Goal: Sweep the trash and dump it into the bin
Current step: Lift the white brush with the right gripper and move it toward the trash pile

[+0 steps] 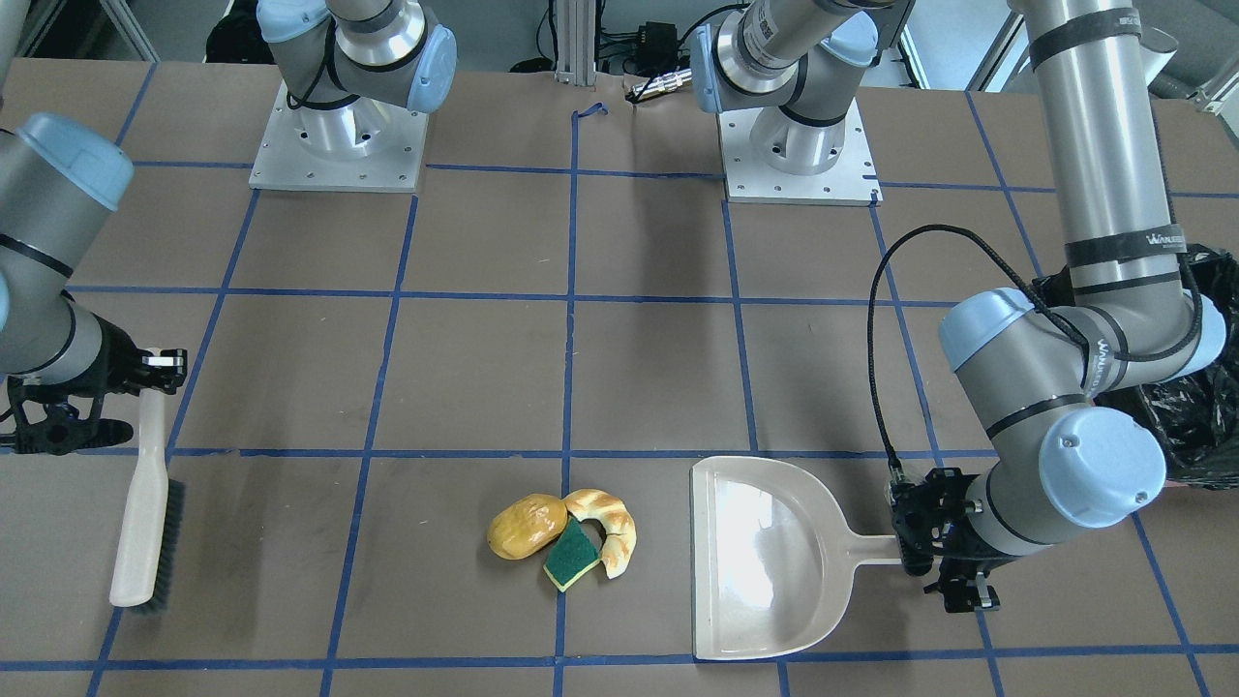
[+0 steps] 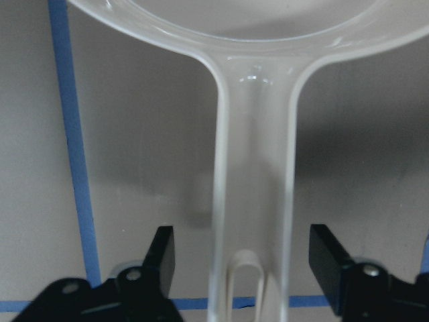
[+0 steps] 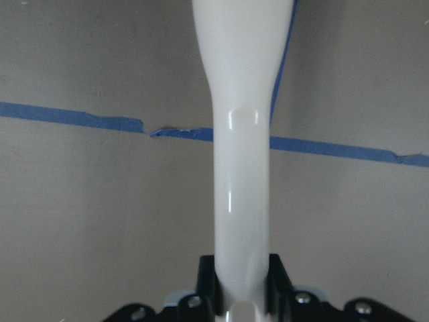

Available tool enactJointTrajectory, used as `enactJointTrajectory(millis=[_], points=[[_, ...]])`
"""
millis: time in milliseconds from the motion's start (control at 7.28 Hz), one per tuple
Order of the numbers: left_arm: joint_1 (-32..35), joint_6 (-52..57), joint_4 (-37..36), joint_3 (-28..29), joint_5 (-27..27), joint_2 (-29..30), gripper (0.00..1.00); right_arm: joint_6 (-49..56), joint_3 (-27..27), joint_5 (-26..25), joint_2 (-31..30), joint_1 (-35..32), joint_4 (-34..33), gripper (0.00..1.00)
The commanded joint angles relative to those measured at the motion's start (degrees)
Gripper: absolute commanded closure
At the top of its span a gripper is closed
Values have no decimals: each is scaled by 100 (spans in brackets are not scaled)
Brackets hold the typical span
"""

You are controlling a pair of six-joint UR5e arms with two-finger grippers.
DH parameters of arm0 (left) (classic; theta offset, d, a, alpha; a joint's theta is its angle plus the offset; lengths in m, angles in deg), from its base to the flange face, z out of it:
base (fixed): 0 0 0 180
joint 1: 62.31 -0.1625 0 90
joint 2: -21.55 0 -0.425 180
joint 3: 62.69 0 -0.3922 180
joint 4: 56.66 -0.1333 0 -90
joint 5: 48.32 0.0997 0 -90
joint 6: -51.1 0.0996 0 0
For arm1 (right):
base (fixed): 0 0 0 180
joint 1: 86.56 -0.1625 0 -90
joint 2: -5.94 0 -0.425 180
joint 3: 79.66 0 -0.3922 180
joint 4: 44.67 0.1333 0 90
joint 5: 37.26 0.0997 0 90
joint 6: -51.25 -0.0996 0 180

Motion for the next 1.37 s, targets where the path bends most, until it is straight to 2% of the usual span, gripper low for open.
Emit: enactJointTrajectory(millis=[0, 137, 275, 412, 550, 687, 1237], points=[[24, -145, 28, 54, -10, 21, 25, -1104, 10, 10, -268, -673, 481, 76], [24, -145, 28, 54, -27, 21, 33, -1701, 10, 19, -338, -998, 657, 76], [50, -136, 28, 54, -19, 21, 51, -2333, 10, 19, -365, -1453, 720, 76], [59, -127, 28, 54, -10, 4, 74, -3184, 18, 80, -365, -1997, 703, 76], [59, -127, 28, 54, 16, -14, 90, -3871, 18, 333, -330, -2429, 703, 76], [77, -127, 37, 36, 17, -32, 100, -4330, 88, 405, -269, -2695, 703, 77], [77, -127, 46, 54, 60, -6, 100, -5099, 510, 748, 223, -3268, 703, 77]])
